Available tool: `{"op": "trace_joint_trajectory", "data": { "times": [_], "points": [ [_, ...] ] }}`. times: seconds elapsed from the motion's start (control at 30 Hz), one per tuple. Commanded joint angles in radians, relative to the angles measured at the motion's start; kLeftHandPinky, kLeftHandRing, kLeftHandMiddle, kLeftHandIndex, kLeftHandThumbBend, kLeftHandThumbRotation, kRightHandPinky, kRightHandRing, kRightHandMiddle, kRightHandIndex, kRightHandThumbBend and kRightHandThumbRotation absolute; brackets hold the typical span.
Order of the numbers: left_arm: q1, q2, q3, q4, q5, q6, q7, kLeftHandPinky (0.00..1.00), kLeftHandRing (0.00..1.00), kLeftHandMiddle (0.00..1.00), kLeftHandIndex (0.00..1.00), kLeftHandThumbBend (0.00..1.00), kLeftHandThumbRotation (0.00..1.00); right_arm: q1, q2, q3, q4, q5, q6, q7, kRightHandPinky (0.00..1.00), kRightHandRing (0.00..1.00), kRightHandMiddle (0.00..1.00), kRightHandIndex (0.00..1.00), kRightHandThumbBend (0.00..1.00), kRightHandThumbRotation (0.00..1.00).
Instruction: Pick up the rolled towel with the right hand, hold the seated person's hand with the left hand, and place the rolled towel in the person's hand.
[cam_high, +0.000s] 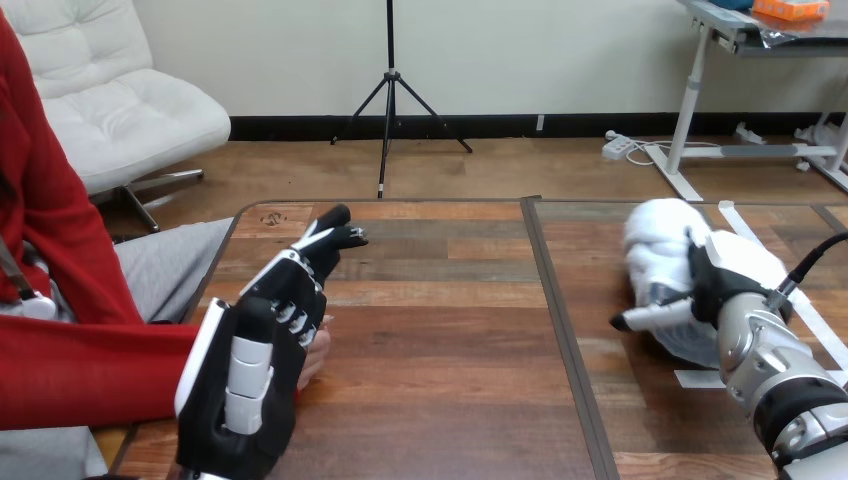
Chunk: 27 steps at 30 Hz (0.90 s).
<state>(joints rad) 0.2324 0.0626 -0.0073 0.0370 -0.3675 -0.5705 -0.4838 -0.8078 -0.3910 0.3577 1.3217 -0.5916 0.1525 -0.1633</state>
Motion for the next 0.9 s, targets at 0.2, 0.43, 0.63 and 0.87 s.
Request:
{"op": "trace_joint_trajectory", "data": {
  "times": [0.2, 0.43, 0.63, 0.87],
  "points": [
    [-0.022, 0.012, 0.011, -0.078, -0.02, -0.007, -0.01, 1.0, 1.0, 0.94, 0.71, 0.82, 0.91, -0.01, 0.037, 0.051, 0.031, -0.037, 0.063, 0.035, 0.53, 0.65, 0.73, 0.8, 1.0, 0.45],
    [-0.022, 0.01, 0.022, -0.073, -0.024, -0.019, -0.017, 1.0, 0.99, 0.94, 0.7, 0.78, 0.91, -0.001, 0.043, 0.057, 0.031, -0.044, 0.078, 0.005, 0.47, 0.6, 0.69, 0.78, 1.0, 0.34],
    [-0.023, 0.007, 0.03, -0.068, -0.031, -0.025, -0.024, 1.0, 0.99, 0.94, 0.68, 0.76, 0.92, 0.008, 0.044, 0.043, 0.029, -0.029, 0.067, -0.018, 0.44, 0.56, 0.64, 0.74, 1.0, 0.24],
    [-0.02, 0.0, 0.035, -0.073, -0.043, -0.021, -0.026, 1.0, 0.99, 0.93, 0.66, 0.76, 0.92, 0.019, 0.04, 0.016, 0.026, -0.002, 0.028, -0.048, 0.37, 0.49, 0.57, 0.64, 0.99, 0.09]
  ]
}}
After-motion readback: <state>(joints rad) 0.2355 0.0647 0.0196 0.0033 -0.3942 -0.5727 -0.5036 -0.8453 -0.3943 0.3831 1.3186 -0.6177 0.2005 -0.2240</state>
